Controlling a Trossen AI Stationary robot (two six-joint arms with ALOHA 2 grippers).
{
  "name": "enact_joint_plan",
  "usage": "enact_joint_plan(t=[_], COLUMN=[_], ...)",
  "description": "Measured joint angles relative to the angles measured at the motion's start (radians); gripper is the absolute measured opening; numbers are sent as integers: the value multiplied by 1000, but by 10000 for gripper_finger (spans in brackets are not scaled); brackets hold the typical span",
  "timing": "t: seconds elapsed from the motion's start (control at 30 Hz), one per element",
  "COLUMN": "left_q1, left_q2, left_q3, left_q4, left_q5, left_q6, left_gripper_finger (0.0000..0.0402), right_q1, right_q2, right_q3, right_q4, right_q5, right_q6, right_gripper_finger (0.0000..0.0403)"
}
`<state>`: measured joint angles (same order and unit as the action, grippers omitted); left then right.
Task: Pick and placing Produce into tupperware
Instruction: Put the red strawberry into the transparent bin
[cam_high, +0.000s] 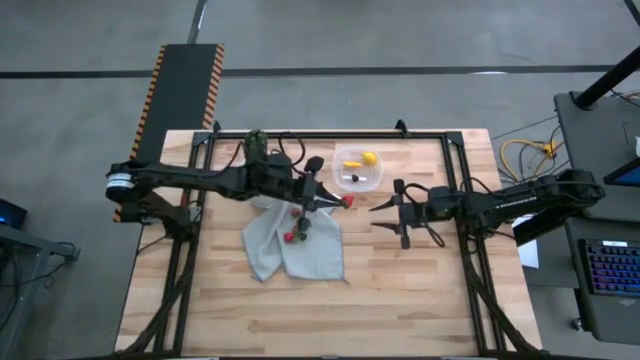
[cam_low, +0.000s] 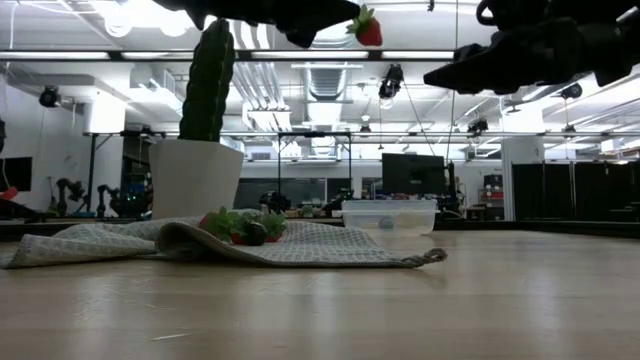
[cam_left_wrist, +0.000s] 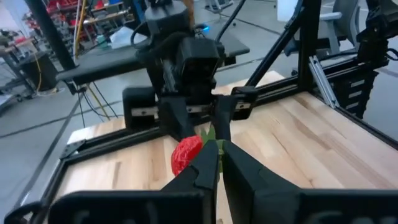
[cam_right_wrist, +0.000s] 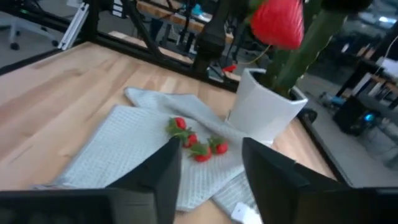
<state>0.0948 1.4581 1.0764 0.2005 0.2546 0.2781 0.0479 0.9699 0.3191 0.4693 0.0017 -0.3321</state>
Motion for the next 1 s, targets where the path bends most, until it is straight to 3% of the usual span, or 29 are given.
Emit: enact_joint_plan(t=[0.17, 0.37, 0.73, 1.0], left_q1=[-7, -28, -32, -32], left_q2=[34, 77, 83, 82], left_q3=[-15, -26, -34, -49], left_q4=[4, 39, 58, 56], left_q5=[0, 1, 0, -1], left_q6=[-12, -14, -36, -36], left_gripper_finger=[0, 0, 0, 0], right_q1=[0, 0, 0, 0], right_q2=[0, 29, 277, 353], right_q3=[4, 58, 224, 321], right_q4=[41, 37, 0, -74], right_q5=[32, 81, 79, 79], right_q6=[-20, -64, -99, -117], right_gripper_finger=[214, 247, 247, 248])
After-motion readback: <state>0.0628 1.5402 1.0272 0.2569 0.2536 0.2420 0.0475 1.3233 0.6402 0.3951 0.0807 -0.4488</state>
